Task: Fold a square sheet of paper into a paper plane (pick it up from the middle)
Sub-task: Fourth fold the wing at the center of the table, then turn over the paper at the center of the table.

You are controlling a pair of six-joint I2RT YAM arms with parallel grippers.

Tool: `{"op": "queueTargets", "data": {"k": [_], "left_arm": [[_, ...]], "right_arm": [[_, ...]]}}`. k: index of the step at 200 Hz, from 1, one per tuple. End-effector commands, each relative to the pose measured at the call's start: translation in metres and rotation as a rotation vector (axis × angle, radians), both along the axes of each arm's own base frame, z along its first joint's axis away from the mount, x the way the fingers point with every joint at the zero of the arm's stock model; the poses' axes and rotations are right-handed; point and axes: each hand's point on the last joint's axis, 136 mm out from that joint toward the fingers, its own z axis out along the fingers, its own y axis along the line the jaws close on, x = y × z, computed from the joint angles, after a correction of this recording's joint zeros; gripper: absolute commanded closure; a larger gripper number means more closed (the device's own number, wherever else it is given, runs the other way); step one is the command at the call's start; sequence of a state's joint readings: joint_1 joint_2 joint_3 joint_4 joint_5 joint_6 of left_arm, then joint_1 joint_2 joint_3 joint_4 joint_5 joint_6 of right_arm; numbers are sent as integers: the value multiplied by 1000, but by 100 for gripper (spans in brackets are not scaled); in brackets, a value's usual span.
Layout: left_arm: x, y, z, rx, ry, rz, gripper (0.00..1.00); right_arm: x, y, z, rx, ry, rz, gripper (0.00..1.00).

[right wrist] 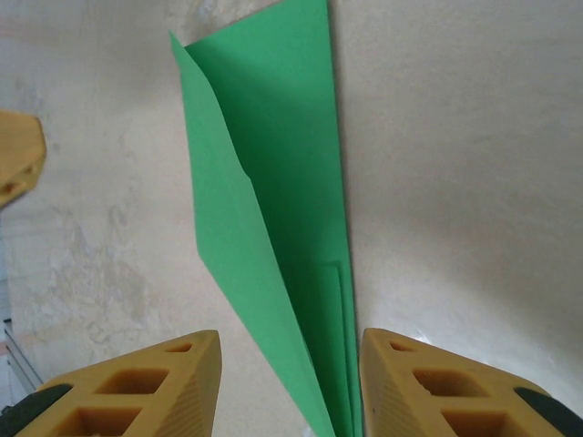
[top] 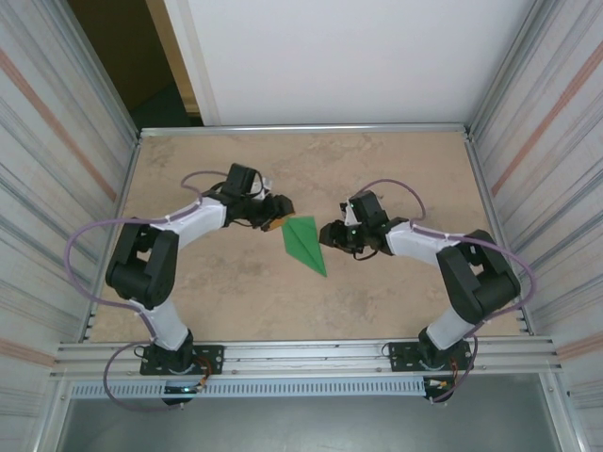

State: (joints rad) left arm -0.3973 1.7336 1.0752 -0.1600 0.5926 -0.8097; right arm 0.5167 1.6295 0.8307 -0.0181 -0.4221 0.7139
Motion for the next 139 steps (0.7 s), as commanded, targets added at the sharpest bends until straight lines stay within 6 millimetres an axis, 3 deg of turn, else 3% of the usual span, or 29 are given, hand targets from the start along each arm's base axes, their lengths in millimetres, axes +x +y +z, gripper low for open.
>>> {"op": "queueTargets", "data": {"k": [1,36,88,114,139], "left_arm": [[-9,8,1,-58,-4,10,46],[-17,23,-8,-89,-4,49,43],[-19,24,-13,-122,4,50,42],[-16,21,-6,-152,-21,39,42],[-13,21,6,-185,-65,51,43]], "right_arm": [[10,15,3,31,-32,93,58],[19,24,-10,40,-5,132,68],[21,35,-15,95,1,186,79],[24,36,-5,130,-32,193,92],[31,31,20,159,-98,160,98]]}}
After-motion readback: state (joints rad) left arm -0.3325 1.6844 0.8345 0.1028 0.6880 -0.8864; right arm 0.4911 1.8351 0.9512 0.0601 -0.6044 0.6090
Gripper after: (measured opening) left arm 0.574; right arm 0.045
